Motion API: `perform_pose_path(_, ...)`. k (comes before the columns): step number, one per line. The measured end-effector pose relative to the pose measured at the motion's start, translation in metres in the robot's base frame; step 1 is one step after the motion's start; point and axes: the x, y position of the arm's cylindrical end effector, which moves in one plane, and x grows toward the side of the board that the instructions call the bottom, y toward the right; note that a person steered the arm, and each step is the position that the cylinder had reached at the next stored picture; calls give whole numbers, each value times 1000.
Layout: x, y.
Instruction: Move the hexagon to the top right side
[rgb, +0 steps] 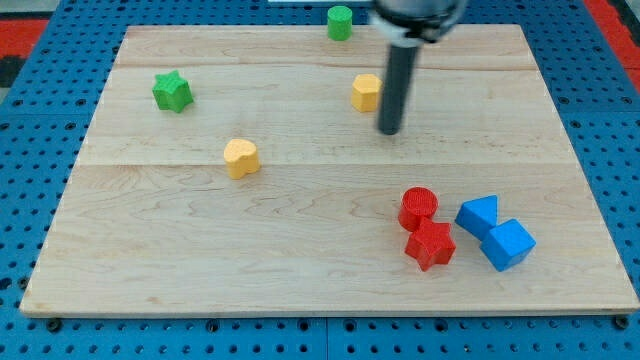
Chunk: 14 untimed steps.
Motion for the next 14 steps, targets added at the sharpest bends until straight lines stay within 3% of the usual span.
perform_pose_path(1,-36,6)
perform_pose_path(2,-81,55)
perform_pose_path(3,-59,48)
perform_pose_path(4,-33,-6)
perform_pose_path(5,-89,-13)
perform_pose_path(6,-117,59)
perform_pose_path(8,-78,114)
perform_pose_path(9,-86,174)
perform_pose_path(10,-128,174)
perform_pose_path(11,-105,189)
perform_pose_path(12,-87,136)
perform_pose_path(14,-120,126)
